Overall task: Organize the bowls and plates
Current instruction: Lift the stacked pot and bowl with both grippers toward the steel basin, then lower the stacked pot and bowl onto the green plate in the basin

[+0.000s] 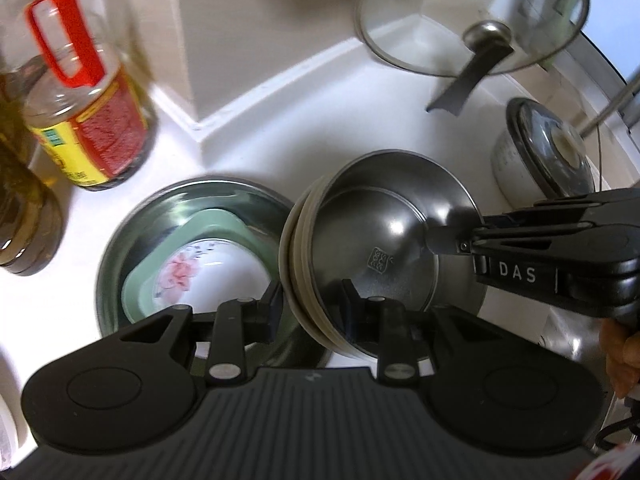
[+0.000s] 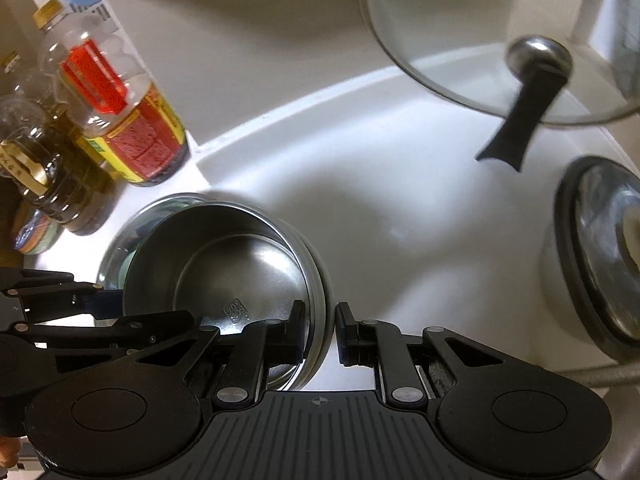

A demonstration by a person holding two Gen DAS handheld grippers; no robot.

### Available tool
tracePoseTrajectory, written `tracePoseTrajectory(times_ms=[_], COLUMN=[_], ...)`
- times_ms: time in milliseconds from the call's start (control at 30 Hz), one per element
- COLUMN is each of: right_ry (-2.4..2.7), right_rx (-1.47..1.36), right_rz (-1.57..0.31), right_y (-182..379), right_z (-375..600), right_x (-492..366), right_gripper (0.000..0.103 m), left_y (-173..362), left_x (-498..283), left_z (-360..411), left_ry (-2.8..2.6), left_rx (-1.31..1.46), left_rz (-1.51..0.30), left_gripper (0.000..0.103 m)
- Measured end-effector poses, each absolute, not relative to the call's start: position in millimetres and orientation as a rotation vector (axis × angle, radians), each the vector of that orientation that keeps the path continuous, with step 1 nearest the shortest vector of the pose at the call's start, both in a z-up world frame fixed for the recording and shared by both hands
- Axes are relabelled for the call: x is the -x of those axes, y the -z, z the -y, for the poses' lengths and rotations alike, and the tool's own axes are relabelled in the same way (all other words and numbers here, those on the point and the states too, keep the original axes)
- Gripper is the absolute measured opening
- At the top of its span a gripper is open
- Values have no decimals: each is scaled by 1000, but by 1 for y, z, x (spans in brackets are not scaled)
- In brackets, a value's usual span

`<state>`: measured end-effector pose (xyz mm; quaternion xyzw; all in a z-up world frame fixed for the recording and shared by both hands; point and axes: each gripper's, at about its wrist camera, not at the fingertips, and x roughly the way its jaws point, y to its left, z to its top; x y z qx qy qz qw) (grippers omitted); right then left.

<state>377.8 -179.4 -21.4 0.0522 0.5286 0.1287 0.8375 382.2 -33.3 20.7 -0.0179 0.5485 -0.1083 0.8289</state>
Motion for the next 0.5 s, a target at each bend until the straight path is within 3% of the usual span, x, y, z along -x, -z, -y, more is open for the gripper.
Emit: tracePoseTrajectory(times_ms=[500], right_ry=[-382], right_rx=[-40], right_rz=[-1112], right_y=[15], right_z=[115], right_x=[-401], right_gripper=[16], left_y=[-27], left_x=[-381], left_z=[-27], left_ry=[120], left_rx=[95], left_rz=[-1153], left_gripper=[26])
